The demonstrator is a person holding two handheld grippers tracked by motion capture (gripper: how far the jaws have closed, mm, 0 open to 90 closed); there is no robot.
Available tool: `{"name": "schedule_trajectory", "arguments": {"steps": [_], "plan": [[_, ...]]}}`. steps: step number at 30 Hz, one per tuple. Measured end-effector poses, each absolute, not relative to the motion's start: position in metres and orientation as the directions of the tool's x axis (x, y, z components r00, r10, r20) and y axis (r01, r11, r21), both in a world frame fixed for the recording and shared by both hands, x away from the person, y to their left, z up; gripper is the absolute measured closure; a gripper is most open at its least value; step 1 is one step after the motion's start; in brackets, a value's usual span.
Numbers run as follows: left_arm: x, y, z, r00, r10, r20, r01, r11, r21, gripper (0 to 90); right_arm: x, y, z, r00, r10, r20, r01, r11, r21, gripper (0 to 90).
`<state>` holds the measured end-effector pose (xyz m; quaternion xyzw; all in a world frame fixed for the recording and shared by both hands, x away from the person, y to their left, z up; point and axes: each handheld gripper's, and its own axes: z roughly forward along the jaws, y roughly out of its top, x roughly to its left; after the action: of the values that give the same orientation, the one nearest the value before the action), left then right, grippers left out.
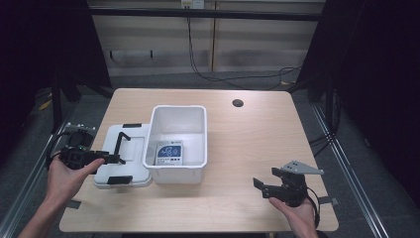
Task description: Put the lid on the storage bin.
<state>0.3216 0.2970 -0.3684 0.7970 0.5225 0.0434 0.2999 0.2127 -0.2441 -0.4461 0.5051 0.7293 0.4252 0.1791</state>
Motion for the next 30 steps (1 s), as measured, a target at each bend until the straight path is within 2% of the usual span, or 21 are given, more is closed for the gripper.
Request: {"name": "schedule_trajectory", "arguments": {"steps": [6, 9, 18, 30], "plan": [[0.334, 0.299, -0.364, 0.412, 0.884, -0.222, 0.824, -0.257, 0.505, 55.1, 0.213, -0.243, -0.446, -0.428, 0.888, 0.165, 0.589, 0.136, 0.797, 17.9], [0.344, 0.301, -0.364, 0.390, 0.889, -0.240, 0.839, -0.236, 0.491, 56.6, 0.213, -0.242, -0.447, -0.432, 0.887, 0.163, 0.592, 0.143, 0.793, 18.0], [0.373, 0.293, -0.367, 0.348, 0.914, -0.210, 0.887, -0.248, 0.390, 61.1, 0.214, -0.240, -0.448, -0.443, 0.883, 0.157, 0.597, 0.160, 0.786, 18.0], [0.395, 0.288, -0.373, 0.324, 0.927, -0.190, 0.915, -0.255, 0.313, 61.8, 0.215, -0.239, -0.449, -0.445, 0.882, 0.153, 0.602, 0.168, 0.781, 18.0]]}}
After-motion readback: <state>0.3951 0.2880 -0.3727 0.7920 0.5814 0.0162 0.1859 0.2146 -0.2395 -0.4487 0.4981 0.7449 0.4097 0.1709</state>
